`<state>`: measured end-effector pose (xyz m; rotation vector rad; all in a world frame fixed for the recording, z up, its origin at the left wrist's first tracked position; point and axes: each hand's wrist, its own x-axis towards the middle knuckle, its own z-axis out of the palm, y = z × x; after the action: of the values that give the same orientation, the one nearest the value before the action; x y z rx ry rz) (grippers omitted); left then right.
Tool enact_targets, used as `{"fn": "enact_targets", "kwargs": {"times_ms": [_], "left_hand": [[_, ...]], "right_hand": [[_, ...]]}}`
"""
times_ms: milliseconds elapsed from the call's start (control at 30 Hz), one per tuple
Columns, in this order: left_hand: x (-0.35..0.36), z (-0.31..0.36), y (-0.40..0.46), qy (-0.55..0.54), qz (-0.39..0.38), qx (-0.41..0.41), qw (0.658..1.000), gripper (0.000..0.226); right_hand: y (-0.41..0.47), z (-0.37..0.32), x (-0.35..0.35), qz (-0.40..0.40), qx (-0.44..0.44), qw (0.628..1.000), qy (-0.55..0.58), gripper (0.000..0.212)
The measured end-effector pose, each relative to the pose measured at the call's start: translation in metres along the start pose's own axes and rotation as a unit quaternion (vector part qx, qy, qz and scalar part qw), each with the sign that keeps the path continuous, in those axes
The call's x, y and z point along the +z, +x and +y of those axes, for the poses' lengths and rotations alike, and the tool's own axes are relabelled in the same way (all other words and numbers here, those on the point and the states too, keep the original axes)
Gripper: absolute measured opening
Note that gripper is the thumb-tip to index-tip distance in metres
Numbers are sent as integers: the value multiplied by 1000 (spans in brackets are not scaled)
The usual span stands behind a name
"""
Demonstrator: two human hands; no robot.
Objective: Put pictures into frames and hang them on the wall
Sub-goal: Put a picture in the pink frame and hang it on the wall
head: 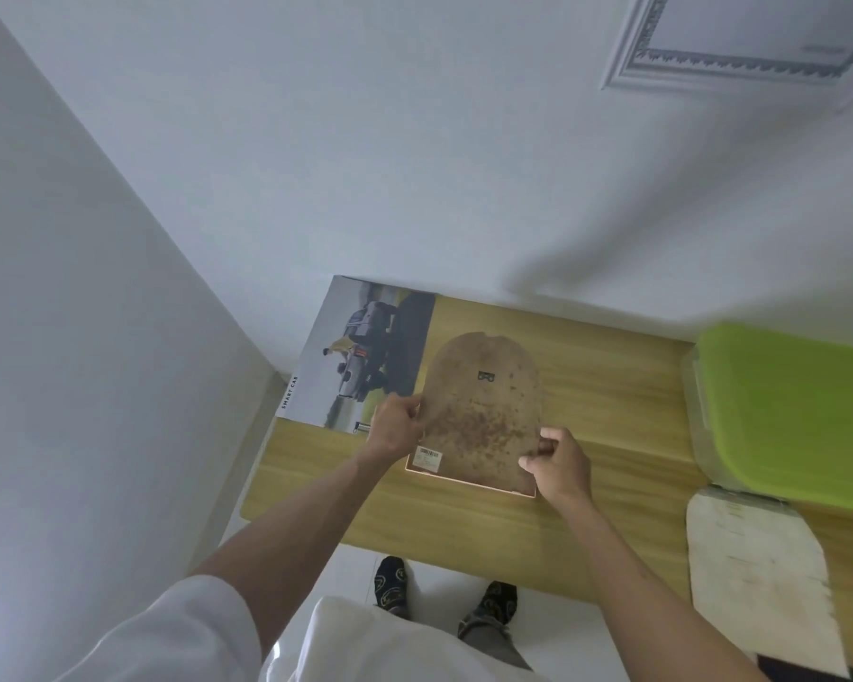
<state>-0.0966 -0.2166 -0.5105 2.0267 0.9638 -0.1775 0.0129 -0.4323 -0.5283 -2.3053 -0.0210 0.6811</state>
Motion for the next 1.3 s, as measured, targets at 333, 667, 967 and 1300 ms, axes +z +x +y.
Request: {"fn": "enact_targets", "kwargs": {"times_ms": [333, 667, 967, 1300], "left_hand": [[4, -6, 15, 84, -28, 9, 996, 33], [6, 23, 39, 452, -39, 256, 854, 88], [10, 39, 92, 514, -164, 257, 802, 92], [15, 50, 96, 541, -194, 242, 782, 100]], "right_hand": [[-1, 4, 6, 19, -27, 995, -92, 47], [21, -41, -9, -72, -137, 876, -457, 120], [70, -66, 4, -198, -225, 758, -579, 164], [88, -67, 0, -231, -239, 752, -569, 172]]}}
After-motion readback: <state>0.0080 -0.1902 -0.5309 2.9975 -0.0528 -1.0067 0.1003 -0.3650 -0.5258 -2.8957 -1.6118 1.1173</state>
